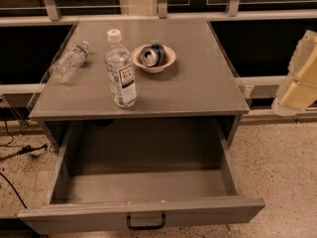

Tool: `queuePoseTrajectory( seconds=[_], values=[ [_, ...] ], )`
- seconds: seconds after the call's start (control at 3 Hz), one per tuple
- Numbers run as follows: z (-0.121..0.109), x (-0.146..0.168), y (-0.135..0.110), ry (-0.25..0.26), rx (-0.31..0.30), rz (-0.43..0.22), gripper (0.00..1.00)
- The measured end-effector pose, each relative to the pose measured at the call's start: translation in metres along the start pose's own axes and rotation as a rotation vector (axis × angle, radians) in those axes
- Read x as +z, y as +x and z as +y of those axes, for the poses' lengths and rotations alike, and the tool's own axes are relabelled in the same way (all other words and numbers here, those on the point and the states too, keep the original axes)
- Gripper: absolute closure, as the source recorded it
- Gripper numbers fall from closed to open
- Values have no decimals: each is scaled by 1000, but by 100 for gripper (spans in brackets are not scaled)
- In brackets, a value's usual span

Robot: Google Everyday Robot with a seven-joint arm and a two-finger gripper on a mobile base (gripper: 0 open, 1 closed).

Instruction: Place blue plastic bottle into top drawer

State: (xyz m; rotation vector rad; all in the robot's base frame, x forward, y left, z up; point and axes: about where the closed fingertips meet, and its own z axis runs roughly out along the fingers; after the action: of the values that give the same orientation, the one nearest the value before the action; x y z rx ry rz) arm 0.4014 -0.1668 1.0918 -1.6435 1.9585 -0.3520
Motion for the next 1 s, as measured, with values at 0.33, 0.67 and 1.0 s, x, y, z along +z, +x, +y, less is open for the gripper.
queuePoseTrajectory(
  seconds=[0.33,0.67,1.0],
  values=[
    [0,0,0,0,0,0,0],
    [-4,10,-18,14,12,-68,0],
    [-15,7,-39,62,17,-141,0]
  ],
)
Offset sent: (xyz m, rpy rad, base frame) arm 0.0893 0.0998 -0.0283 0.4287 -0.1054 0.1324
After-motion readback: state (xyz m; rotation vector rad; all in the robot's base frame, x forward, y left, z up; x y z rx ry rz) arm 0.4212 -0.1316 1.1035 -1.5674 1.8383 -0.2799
